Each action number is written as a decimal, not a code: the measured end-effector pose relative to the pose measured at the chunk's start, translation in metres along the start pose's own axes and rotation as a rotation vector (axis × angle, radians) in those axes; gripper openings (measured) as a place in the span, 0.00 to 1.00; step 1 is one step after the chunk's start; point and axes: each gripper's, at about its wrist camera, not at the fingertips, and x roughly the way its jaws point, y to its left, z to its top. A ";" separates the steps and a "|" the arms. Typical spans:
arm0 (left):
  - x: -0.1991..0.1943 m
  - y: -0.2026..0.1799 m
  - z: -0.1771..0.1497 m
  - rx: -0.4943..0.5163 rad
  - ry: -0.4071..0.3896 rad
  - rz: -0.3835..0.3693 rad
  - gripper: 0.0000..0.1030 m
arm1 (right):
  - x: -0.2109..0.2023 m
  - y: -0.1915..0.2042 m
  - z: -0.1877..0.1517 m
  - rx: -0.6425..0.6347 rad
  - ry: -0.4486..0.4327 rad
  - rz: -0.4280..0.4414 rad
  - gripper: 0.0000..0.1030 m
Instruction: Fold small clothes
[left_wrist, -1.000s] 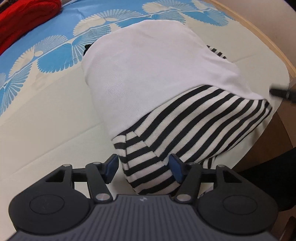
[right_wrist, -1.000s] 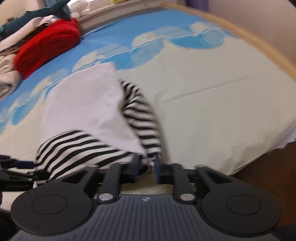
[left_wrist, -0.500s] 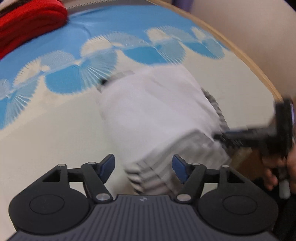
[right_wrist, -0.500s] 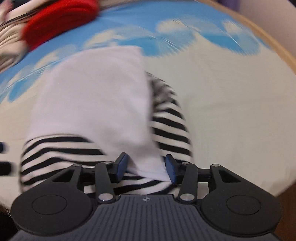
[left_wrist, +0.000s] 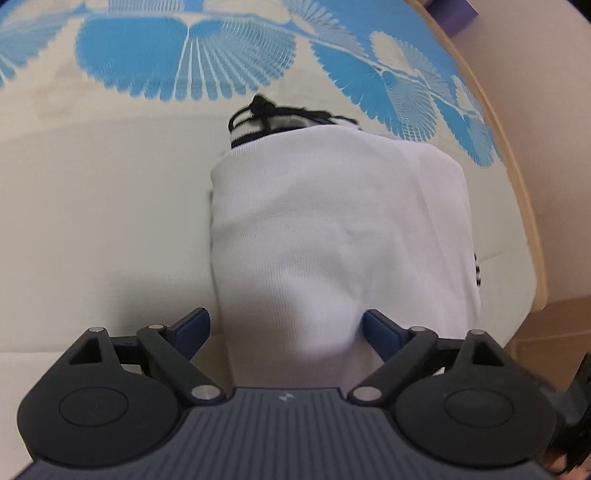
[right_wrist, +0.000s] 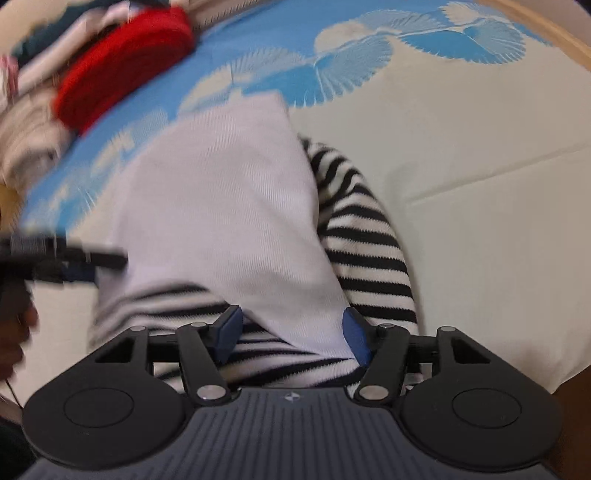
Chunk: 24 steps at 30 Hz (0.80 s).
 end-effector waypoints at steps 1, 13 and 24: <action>0.005 0.003 0.001 -0.013 0.005 -0.015 0.91 | 0.002 0.001 0.000 0.001 0.001 -0.003 0.60; -0.034 -0.018 0.005 0.076 -0.096 -0.017 0.43 | 0.000 0.027 0.011 0.021 -0.058 0.018 0.00; -0.131 0.078 0.016 0.056 -0.288 0.227 0.66 | 0.017 0.119 0.036 -0.008 -0.112 0.163 0.00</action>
